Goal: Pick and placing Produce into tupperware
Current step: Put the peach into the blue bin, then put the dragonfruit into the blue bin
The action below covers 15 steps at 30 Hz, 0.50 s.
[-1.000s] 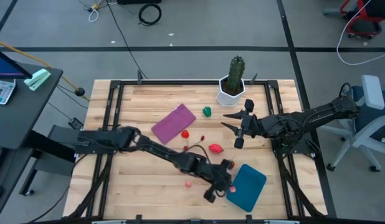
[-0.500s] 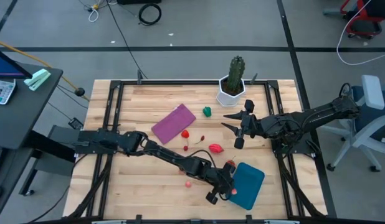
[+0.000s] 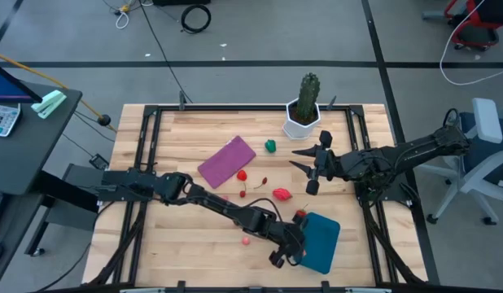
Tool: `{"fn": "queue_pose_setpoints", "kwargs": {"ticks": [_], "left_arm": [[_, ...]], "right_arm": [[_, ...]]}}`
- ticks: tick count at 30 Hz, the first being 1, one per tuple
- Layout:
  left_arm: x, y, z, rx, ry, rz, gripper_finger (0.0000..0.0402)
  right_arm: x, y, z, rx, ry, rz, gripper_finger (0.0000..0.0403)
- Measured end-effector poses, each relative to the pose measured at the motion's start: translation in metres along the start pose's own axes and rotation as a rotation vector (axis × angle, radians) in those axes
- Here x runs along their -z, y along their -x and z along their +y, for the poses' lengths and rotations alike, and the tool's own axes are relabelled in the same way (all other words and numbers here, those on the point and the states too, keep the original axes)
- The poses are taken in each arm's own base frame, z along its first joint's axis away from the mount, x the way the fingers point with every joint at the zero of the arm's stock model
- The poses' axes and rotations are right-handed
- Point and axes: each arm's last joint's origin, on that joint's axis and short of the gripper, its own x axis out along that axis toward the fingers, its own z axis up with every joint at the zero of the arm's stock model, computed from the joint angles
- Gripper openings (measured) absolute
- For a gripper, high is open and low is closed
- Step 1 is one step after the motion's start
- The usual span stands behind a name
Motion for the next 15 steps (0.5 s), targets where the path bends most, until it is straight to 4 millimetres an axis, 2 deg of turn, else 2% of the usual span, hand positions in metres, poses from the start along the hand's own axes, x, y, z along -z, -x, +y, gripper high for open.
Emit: {"fn": "queue_pose_setpoints", "kwargs": {"ticks": [4,8,12,15], "left_arm": [[-0.018,0.016,0.014,-0.085,-0.019,0.070,0.0144],[-0.037,0.044,0.031,-0.157,-0.046,0.176,0.0154],[-0.034,0.077,0.046,-0.205,-0.025,0.301,0.0153],[-0.032,0.113,0.057,-0.193,0.048,0.429,0.0145]], "right_arm": [[0.002,0.000,0.000,0.000,0.000,0.015,0.0148],[0.003,0.000,0.000,0.000,-0.045,0.027,0.0148],[0.007,0.000,0.000,0.015,-0.097,0.060,0.0148],[0.011,0.002,-0.003,0.060,-0.111,0.091,0.0148]]}}
